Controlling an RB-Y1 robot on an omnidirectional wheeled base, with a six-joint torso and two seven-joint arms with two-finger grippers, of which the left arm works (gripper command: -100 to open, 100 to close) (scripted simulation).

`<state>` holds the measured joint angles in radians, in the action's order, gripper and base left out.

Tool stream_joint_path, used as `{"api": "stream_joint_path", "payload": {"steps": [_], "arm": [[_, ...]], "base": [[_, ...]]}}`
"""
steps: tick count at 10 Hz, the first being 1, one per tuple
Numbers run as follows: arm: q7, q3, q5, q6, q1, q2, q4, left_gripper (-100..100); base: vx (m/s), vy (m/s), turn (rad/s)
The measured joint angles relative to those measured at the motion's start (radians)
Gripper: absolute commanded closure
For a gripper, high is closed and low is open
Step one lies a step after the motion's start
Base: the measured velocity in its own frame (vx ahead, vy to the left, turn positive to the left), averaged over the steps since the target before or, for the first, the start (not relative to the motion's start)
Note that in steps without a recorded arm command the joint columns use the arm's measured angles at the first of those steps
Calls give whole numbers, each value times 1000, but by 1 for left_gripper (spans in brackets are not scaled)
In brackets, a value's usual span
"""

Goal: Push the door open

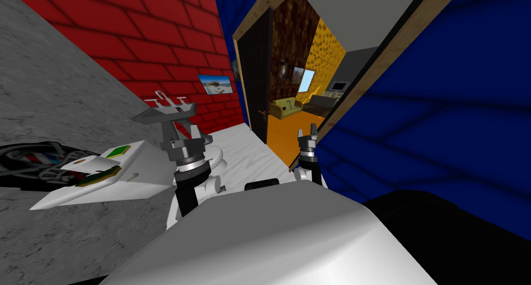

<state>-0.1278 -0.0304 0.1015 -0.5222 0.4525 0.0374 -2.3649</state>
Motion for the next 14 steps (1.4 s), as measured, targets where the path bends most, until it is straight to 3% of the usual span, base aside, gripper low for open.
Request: {"api": "stream_joint_path", "payload": {"steps": [8,14], "arm": [[-10,19,-4,0,-89,-62,159,-100],[-12,40,-3,5,-164,-88,286,-100]], "base": [[132,5,-79],[116,13,-81]]}}
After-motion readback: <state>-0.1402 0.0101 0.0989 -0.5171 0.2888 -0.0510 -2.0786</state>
